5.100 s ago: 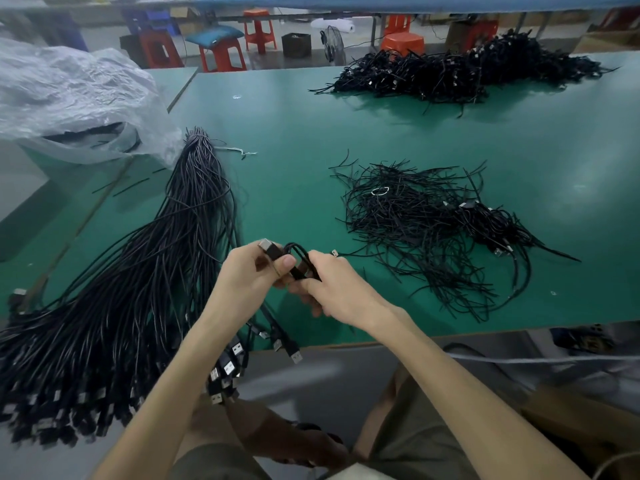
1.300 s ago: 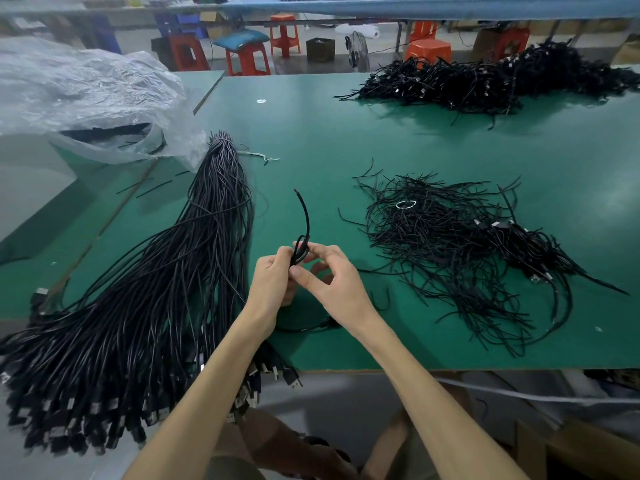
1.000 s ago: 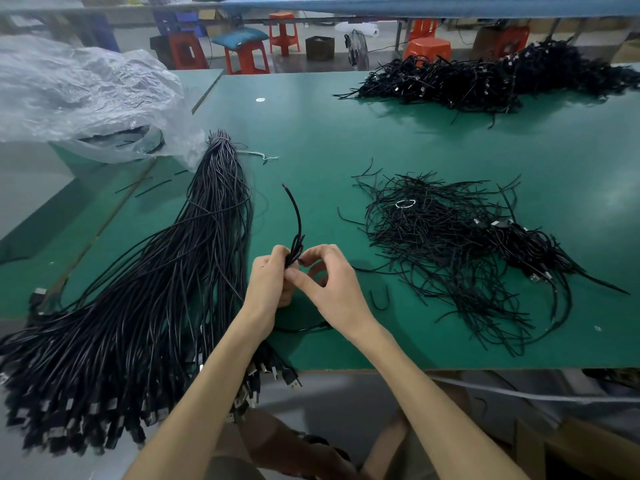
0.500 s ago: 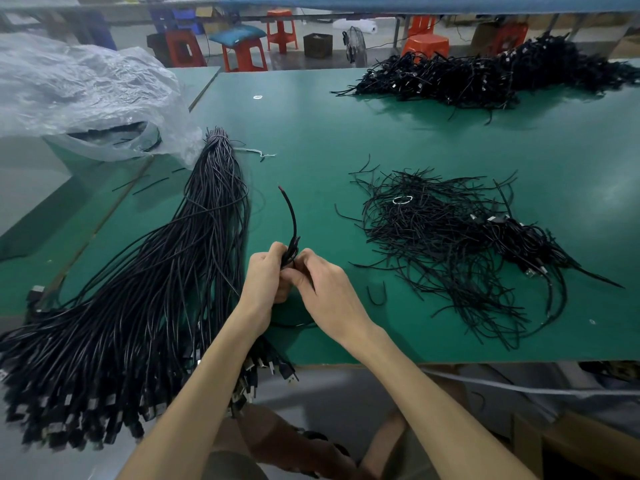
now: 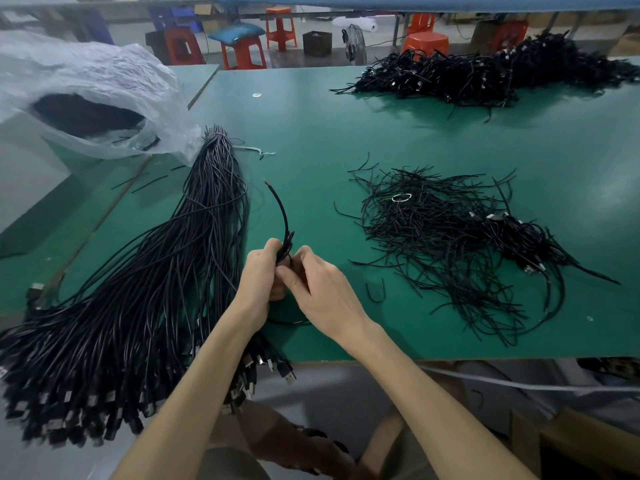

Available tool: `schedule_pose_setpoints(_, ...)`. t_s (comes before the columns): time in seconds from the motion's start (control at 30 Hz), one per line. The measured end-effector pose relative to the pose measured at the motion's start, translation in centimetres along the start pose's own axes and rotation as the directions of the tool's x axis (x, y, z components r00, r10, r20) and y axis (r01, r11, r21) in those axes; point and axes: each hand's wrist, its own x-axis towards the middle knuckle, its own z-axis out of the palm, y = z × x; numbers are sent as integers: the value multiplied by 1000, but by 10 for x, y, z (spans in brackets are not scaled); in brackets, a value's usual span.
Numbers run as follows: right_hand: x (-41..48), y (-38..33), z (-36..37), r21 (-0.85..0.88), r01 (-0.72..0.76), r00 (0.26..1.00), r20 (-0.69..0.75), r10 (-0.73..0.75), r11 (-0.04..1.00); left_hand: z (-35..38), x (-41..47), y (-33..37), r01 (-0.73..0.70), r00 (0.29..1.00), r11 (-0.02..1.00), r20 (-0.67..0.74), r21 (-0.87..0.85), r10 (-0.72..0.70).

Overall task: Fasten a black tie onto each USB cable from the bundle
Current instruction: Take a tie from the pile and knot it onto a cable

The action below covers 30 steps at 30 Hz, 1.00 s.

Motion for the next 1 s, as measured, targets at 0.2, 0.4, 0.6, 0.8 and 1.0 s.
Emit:
schedule_pose_setpoints(0.2,0,0,-1,19,-34,999,40,33,999,-4,0,1,26,1000,999,-4,21,-26)
schedule_pose_setpoints(0.4,1,2,-1,17,-41,997,65,39,999,-3,-1,2,29,999,1000,31,4,-29)
schedule_pose_setpoints(0.6,0,3,-1,58,12,1000,19,-13,998,-4,0,1,49,998,998,45,-36,-47)
schedule_pose_setpoints(0.8,-1,5,0,84,57,998,-38,-54,995,-3,2,-2,61,997,995,49,-73,-58)
schedule_pose_setpoints(1.0,1,7,-1,105,76,995,-66,-69,992,-5,4,-3,53,998,996,47,-74,-50)
